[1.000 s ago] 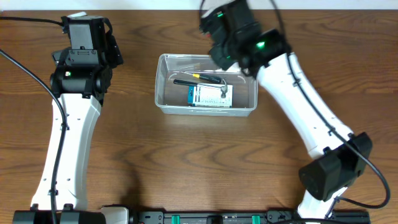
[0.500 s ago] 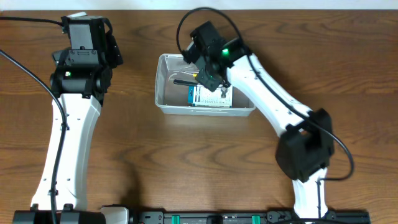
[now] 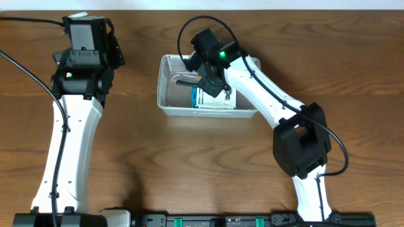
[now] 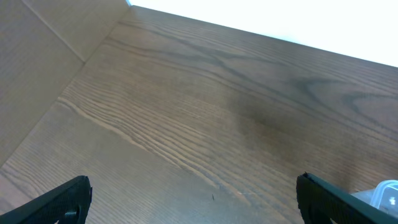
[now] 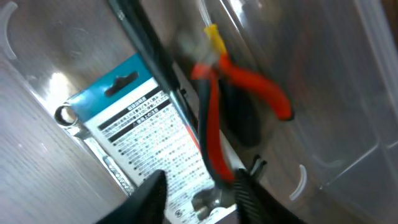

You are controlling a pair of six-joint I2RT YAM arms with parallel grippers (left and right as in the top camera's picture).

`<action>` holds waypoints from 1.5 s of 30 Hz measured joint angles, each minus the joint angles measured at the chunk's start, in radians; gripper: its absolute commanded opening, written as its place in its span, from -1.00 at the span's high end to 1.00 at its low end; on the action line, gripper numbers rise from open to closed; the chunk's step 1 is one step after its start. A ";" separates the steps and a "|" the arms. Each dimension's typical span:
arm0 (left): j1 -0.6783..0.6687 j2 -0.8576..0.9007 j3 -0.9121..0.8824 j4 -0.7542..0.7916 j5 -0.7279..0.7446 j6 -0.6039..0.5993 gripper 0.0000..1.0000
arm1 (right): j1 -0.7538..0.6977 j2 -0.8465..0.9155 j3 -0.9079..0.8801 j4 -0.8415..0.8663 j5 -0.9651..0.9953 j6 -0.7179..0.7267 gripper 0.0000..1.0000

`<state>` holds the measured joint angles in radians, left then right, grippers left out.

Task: Pack container
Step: 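Lower the pliers into the container and open the right gripper, then lift the right gripper out of the container and away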

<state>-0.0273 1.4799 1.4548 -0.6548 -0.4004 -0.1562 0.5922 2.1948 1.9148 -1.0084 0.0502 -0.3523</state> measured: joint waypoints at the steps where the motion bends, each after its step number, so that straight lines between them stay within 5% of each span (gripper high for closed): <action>1: 0.000 0.000 0.000 0.000 0.000 0.000 -0.96 | 0.000 0.000 0.000 -0.003 -0.010 0.001 0.13; 8: 0.000 0.000 0.000 0.000 0.000 0.000 -0.96 | 0.000 -0.002 0.011 -0.044 -0.013 0.055 0.01; 13: 0.000 0.000 0.000 0.000 0.000 0.000 -0.96 | -0.013 -0.076 0.079 -0.082 0.105 0.201 -0.57; 19: 0.000 0.000 0.000 0.000 0.000 0.000 -0.96 | -0.177 -0.346 0.140 -0.077 0.186 0.312 -0.68; 22: 0.000 0.000 0.000 0.000 0.000 0.000 -0.96 | -0.327 -0.461 0.161 -0.071 0.216 0.349 -0.98; 30: 0.000 0.000 0.000 0.000 0.000 0.000 -0.96 | -0.567 -0.513 0.165 -0.071 0.189 0.356 -0.99; 45: 0.000 0.000 0.000 0.000 0.000 0.000 -0.96 | -0.596 -0.500 0.162 -0.088 0.143 0.356 -0.99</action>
<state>-0.0273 1.4799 1.4548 -0.6548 -0.4000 -0.1562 -0.0036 1.6951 2.0766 -1.0966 0.1932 0.0036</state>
